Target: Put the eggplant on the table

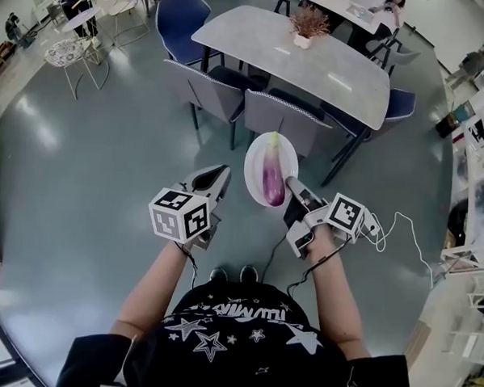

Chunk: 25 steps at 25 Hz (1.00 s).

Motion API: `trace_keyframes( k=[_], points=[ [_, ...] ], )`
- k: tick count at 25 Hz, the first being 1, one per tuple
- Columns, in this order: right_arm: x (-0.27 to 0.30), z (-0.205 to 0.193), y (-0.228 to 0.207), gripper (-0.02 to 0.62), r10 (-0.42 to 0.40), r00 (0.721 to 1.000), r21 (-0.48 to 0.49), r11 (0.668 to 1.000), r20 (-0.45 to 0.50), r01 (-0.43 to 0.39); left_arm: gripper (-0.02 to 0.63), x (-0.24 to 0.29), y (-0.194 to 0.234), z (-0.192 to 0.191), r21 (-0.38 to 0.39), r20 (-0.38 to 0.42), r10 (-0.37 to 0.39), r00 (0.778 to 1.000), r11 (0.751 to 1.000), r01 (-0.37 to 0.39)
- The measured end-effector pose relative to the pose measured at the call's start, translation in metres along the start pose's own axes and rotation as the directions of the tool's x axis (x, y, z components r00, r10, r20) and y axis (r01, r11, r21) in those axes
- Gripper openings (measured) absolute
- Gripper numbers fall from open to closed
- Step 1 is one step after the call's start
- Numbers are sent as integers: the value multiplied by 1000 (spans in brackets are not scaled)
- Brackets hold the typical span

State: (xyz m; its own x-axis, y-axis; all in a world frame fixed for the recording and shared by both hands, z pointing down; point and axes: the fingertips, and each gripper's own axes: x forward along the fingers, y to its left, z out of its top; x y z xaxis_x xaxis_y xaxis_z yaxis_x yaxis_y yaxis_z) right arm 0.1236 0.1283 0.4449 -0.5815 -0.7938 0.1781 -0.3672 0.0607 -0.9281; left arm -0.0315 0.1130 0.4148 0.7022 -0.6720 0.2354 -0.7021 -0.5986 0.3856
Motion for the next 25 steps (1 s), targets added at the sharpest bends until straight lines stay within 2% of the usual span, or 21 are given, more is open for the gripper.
trace_keyframes(
  k=[9,18,25],
  points=[
    [7,-5,0,32,-5,1000,-4,1000,-7,5,6,1,4,-3,46,-6,0,1000,999,1],
    [19,-19,-3,32,-26,999,19,999,-24,27,6,-3,20,-9,24,-20,2,1000,1000,-1],
    [24,-19,1,34,-30,999,-38,999,-22,29,6,-2,23,-6,66,-16,9,1000,998,-8]
  ],
)
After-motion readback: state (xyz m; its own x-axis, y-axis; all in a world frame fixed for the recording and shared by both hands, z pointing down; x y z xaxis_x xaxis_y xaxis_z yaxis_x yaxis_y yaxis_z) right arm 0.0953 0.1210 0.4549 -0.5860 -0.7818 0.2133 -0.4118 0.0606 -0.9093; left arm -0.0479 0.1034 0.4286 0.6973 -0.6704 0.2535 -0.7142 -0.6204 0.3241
